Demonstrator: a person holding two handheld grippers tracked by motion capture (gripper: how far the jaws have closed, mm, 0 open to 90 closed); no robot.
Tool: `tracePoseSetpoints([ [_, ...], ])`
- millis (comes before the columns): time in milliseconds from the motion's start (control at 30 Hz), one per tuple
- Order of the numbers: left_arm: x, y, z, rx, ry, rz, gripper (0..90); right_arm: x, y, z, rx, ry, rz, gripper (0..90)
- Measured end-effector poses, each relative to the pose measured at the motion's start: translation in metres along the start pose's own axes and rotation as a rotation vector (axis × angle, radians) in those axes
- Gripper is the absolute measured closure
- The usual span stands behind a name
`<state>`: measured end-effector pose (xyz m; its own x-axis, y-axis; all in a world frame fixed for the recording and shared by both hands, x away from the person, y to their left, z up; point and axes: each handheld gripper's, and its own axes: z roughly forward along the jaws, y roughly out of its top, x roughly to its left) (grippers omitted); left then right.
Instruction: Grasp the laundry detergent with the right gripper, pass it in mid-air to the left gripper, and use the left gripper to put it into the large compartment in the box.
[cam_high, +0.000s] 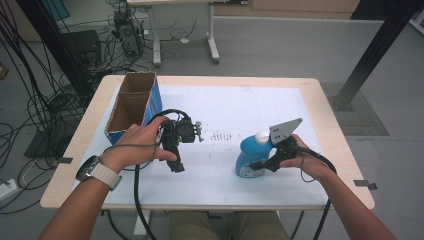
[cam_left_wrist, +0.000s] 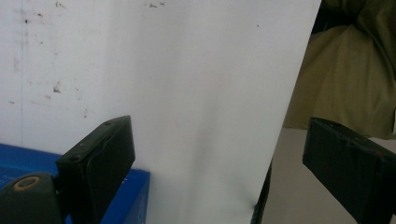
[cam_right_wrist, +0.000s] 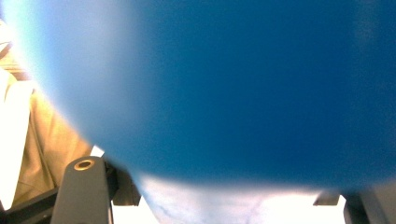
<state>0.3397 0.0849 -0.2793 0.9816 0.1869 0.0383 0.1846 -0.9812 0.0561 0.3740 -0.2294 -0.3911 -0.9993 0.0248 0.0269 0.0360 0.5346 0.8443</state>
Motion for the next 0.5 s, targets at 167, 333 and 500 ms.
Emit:
tracePoseSetpoints([
  [167,0.0001,-0.0006,-0.0002,-0.001,0.000,-0.003,9.6,0.0000,-0.0013,0.0005,-0.005,0.007,-0.005,35.1],
  [333,0.0002,-0.0005,-0.0001,-0.001,0.001,-0.003,9.5,-0.0001,-0.0009,0.0014,-0.011,0.011,-0.012,37.9],
  [500,0.0002,-0.0006,-0.0002,-0.002,0.001,-0.003,9.6,0.0000,-0.0010,0.0018,-0.017,0.015,-0.009,38.1],
])
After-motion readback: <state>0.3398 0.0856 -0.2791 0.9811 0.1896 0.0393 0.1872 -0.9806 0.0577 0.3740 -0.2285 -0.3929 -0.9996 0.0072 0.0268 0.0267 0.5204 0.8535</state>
